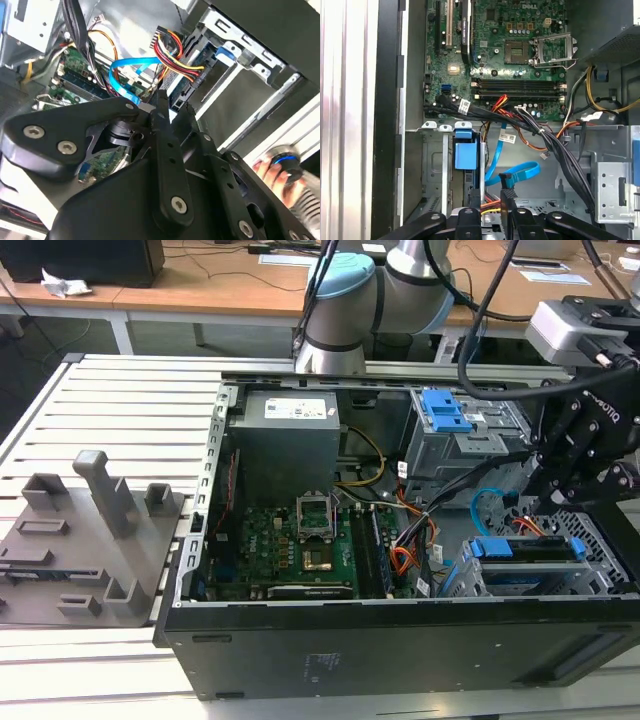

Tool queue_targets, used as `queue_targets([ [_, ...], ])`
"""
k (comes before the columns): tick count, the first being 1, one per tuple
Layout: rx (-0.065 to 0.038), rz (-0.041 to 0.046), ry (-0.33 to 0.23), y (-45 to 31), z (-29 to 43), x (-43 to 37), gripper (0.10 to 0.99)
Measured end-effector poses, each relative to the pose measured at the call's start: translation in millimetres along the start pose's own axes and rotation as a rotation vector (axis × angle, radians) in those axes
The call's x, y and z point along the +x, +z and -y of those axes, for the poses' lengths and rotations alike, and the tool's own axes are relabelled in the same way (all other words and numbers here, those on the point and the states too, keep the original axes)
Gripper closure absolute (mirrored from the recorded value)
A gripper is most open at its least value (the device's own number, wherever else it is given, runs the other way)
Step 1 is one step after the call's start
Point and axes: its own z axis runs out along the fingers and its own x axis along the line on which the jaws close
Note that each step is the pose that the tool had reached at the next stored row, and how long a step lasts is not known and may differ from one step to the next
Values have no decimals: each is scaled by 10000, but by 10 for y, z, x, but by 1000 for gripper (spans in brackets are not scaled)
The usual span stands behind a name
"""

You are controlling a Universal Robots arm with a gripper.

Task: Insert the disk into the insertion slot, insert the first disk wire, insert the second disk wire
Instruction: 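Insert the second disk wire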

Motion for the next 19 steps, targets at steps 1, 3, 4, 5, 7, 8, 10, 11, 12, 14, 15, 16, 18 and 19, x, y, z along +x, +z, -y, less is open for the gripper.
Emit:
queue_targets([
  [1,2,-25,-434,0,0,-1,784],
  [3,3,-32,-553,0,1,-7,784],
  [4,3,-31,-552,0,3,-72,784],
  [5,3,-29,-553,1,5,-140,784],
  [7,2,-32,-555,9,-32,-152,784],
  [8,2,-31,-555,16,-55,-153,784],
  [10,2,-32,-570,55,-138,-156,784],
  [11,3,-37,-654,82,-167,-157,784],
  [12,3,-49,-766,101,-175,-158,784],
  [14,2,-77,-904,151,-173,-158,784],
  [15,1,-93,-916,162,-173,-158,784],
  [16,1,-91,-918,163,-172,-158,922],
  [18,1,-92,-920,163,-172,-158,925],
  [19,1,-91,-921,163,-173,-158,925],
])
